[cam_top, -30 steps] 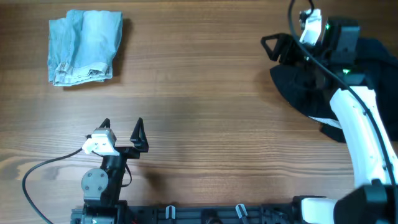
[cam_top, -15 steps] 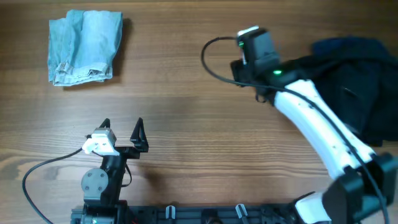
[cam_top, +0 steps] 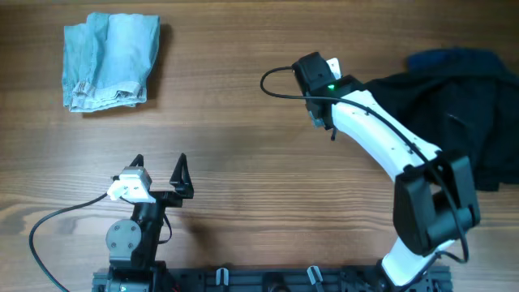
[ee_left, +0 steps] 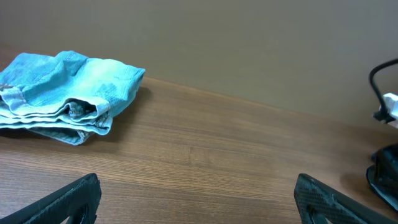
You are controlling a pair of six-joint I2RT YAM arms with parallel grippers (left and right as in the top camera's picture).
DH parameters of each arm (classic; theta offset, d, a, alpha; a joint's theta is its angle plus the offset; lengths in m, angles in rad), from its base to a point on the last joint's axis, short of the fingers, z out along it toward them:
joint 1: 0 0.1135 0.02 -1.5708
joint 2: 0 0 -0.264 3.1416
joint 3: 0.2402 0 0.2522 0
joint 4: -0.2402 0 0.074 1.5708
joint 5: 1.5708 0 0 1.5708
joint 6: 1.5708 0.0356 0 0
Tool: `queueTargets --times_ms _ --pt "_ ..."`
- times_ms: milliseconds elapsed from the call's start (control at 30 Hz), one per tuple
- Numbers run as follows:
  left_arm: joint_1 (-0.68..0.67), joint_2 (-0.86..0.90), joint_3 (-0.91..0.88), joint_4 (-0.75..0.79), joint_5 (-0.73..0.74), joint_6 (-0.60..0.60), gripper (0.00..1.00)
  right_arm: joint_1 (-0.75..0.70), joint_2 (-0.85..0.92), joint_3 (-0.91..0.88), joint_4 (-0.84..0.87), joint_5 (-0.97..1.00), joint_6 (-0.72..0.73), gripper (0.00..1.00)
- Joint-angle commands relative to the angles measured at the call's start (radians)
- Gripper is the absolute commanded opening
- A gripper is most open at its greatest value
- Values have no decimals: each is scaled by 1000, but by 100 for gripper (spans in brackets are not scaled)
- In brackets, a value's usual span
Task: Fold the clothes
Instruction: 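Lift the black trousers with the right gripper and drag them toward table center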
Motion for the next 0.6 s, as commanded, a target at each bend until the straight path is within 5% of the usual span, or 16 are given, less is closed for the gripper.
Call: queueTargets --times_ms 0,567 --pt "-7 -3 -5 -7 -6 19 100 0 42 -10 2 139 52 84" --pt "-7 -3 -5 -7 -6 19 100 -40 116 -16 -42 282 22 82"
